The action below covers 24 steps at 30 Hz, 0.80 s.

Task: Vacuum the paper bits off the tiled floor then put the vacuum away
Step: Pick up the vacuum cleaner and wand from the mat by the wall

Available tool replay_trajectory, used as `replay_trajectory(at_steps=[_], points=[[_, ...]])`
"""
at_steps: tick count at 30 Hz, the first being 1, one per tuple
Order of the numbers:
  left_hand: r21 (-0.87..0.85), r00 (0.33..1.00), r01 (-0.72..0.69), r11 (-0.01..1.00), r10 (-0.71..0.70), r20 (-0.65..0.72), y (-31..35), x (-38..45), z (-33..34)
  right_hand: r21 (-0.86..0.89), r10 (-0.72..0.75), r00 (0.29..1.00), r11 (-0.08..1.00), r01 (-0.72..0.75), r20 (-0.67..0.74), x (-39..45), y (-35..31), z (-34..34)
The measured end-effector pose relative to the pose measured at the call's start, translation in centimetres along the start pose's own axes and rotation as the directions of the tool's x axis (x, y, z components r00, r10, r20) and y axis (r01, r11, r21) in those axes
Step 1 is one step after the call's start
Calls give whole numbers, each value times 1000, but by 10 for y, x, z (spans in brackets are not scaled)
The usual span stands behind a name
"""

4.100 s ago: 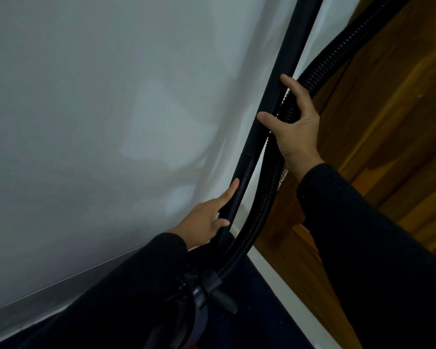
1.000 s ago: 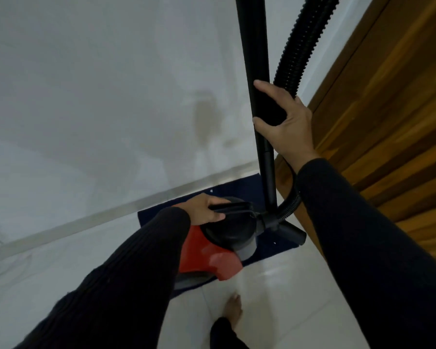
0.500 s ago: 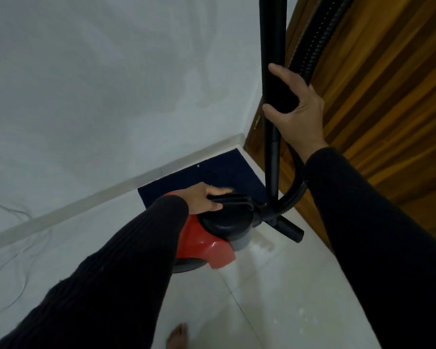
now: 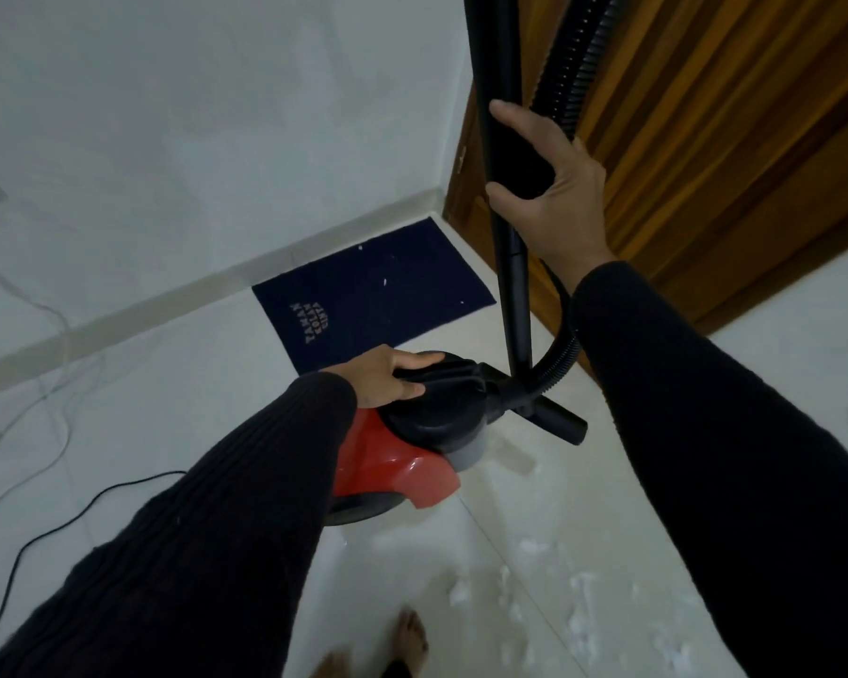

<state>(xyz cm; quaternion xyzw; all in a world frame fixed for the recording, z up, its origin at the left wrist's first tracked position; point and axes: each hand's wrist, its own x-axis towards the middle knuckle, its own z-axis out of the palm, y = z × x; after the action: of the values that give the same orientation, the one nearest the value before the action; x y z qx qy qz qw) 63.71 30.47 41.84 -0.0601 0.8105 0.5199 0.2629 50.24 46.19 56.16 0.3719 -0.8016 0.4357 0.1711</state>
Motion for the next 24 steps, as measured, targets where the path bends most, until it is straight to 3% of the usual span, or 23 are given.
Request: replay_trajectory(at_steps=[6, 15, 24], points=[[11, 999, -2, 1000, 2, 32, -9, -61, 72, -26, 34, 999, 999, -34, -21, -85, -41, -34], [78, 998, -51, 996, 48, 40, -31, -181, 167, -76, 44, 985, 995, -57, -168, -221, -128, -77], [-5, 1000, 28, 1000, -28, 9, -128, -239, 234, -7, 121, 977, 992, -124, -176, -318, -158, -49]])
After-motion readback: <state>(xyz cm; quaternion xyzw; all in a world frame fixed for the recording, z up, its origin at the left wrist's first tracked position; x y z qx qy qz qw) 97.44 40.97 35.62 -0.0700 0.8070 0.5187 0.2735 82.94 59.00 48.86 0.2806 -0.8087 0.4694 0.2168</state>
